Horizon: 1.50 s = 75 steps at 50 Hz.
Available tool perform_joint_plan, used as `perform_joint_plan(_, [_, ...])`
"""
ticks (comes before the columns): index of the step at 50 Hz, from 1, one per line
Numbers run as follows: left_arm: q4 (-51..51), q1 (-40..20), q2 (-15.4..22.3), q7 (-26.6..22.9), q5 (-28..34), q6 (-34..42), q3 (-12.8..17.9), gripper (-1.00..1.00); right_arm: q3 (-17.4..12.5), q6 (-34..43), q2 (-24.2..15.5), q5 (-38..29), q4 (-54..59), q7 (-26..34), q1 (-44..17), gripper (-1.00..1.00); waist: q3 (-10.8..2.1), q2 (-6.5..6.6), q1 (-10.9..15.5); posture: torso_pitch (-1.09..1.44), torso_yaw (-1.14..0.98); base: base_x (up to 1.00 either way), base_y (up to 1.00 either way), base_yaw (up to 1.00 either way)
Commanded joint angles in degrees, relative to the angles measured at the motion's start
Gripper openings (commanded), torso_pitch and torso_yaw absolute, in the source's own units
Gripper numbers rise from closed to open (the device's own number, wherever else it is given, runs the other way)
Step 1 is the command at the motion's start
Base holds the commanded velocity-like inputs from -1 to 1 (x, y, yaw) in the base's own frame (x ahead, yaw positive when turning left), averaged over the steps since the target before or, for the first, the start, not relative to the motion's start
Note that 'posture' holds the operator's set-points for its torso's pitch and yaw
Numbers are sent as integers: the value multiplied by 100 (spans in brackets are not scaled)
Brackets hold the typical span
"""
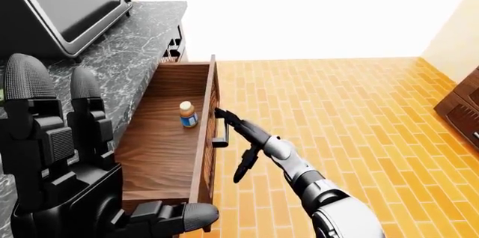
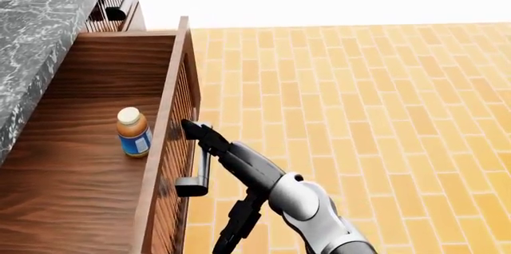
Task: Close the right drawer.
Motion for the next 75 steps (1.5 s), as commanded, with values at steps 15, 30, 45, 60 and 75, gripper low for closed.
perform_joint_plan(15, [-191,4,-4,0,10,-148,-22,100,-221,26,-526,711,-917,228,-171,100,-30,3,109,0,0,0,0,0])
perform_joint_plan(30, [-191,22,11,22,45,-165,-64,100,-725,1858,-1346,1849,-5441,81,1789,100,-27,-70,179,0,0,0,0,0])
perform_joint_plan(45, [-182,63,32,43,102,-213,-127,100,-1339,2231,-973,2251,-9367,-706,4446,100,0,-68,131,0,0,0,0,0])
perform_joint_plan(60, [-126,34,35,57,134,-219,-148,100,-1867,1861,-685,2269,-10832,-1368,4954,100,-21,-31,108,0,0,0,0,0])
perform_joint_plan(75, [120,64,93,147,275,-399,-351,100,-2114,1875,-662,2454,-11066,-1432,4996,100,-18,-25,65,0,0,0,0,0])
